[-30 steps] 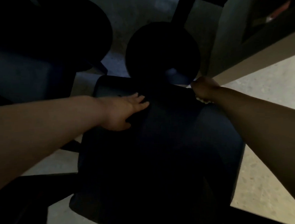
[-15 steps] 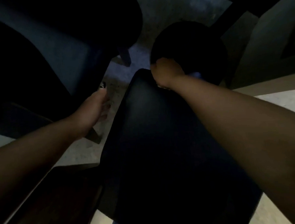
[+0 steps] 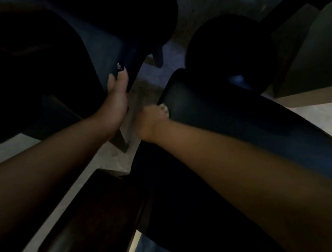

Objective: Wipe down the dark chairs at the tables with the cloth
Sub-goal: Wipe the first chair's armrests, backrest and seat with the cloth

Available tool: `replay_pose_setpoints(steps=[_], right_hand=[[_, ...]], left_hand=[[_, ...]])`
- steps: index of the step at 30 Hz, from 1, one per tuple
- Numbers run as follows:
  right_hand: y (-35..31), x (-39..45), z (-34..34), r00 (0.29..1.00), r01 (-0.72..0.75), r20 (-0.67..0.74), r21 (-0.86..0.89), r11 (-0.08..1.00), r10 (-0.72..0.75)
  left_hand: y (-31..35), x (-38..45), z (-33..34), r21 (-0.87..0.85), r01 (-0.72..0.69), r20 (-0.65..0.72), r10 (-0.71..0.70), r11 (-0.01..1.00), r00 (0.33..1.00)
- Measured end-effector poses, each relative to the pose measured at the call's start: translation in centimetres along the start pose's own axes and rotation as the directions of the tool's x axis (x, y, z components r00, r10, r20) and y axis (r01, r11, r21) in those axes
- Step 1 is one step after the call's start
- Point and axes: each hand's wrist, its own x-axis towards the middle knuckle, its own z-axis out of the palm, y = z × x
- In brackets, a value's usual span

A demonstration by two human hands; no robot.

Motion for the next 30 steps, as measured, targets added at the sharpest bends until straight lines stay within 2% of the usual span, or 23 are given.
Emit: replay_pose_setpoints(steps=[4, 7, 8, 10, 13, 15, 16, 18, 20, 22, 25, 28, 30], right_hand=[[-3.5, -2.7, 2.0, 0.969, 0.230, 0.093, -0.022, 0.973, -0.227], [-3.6, -2.9, 2.6, 0.894, 0.436, 0.146, -0.076, 0.897, -0.422], [-2.8, -2.5, 2.3, 0.872, 0.481, 0.165, -0.104, 0.871, -0.462], [-0.6, -1.5, 1.1, 0.875, 0.479, 0.162, -0.159, 0.863, -0.456], [4.1, -0.5, -1.7, 0.958, 0.283, 0.091, -0.171, 0.944, -0.271], [7.3, -0.3, -3.2, 0.997, 0.072, -0.036, -0.078, 0.994, -0.075], [8.8, -0.3, -3.7, 0.994, -0.044, -0.101, 0.002, 0.999, 0.044], [11.8, -0.6, -4.4, 0.944, -0.256, -0.155, 0.213, 0.943, 0.292], [14.5, -1.8, -4.3, 0.864, -0.402, -0.099, 0.454, 0.795, 0.494], [16.2, -3.8, -3.4, 0.829, -0.444, -0.009, 0.595, 0.670, 0.558], [18.0, -7.3, -1.7, 0.827, -0.458, -0.066, 0.496, 0.738, 0.558], [20.7, -11.7, 0.5, 0.768, -0.564, -0.019, 0.453, 0.691, 0.640], [22.2, -15.0, 2.1, 0.684, -0.656, 0.021, 0.454, 0.603, 0.729]], left_hand=[[1.3, 0.0, 0.8, -0.035, -0.033, 0.021, 0.034, 0.999, 0.999], [1.6, 0.2, 1.2, -0.002, -0.036, 0.004, 0.036, 0.999, 0.999], [1.7, 0.3, 1.3, -0.001, -0.024, -0.014, 0.024, 1.000, 1.000], [1.7, 0.3, 1.5, 0.008, -0.031, -0.028, 0.032, 0.999, 0.999], [1.7, 0.3, 1.7, 0.003, -0.074, 0.066, 0.073, 0.997, 0.995], [1.4, 0.6, 1.8, 0.052, -0.090, 0.103, 0.084, 0.995, 0.991], [1.1, 1.0, 1.9, 0.125, -0.092, 0.090, 0.081, 0.988, 0.993], [0.6, 1.5, 2.1, 0.310, -0.103, 0.079, 0.082, 0.945, 0.993], [0.1, 1.4, 2.8, 0.453, -0.142, 0.186, 0.063, 0.880, 0.981], [-0.2, 1.3, 3.8, 0.547, -0.204, 0.332, 0.014, 0.812, 0.943], [0.1, 1.5, 5.2, 0.662, -0.347, 0.472, -0.009, 0.664, 0.882], [0.8, 2.1, 6.0, 0.750, -0.375, 0.482, -0.063, 0.544, 0.874], [0.5, 2.3, 6.0, 0.800, -0.396, 0.479, -0.083, 0.451, 0.874]])
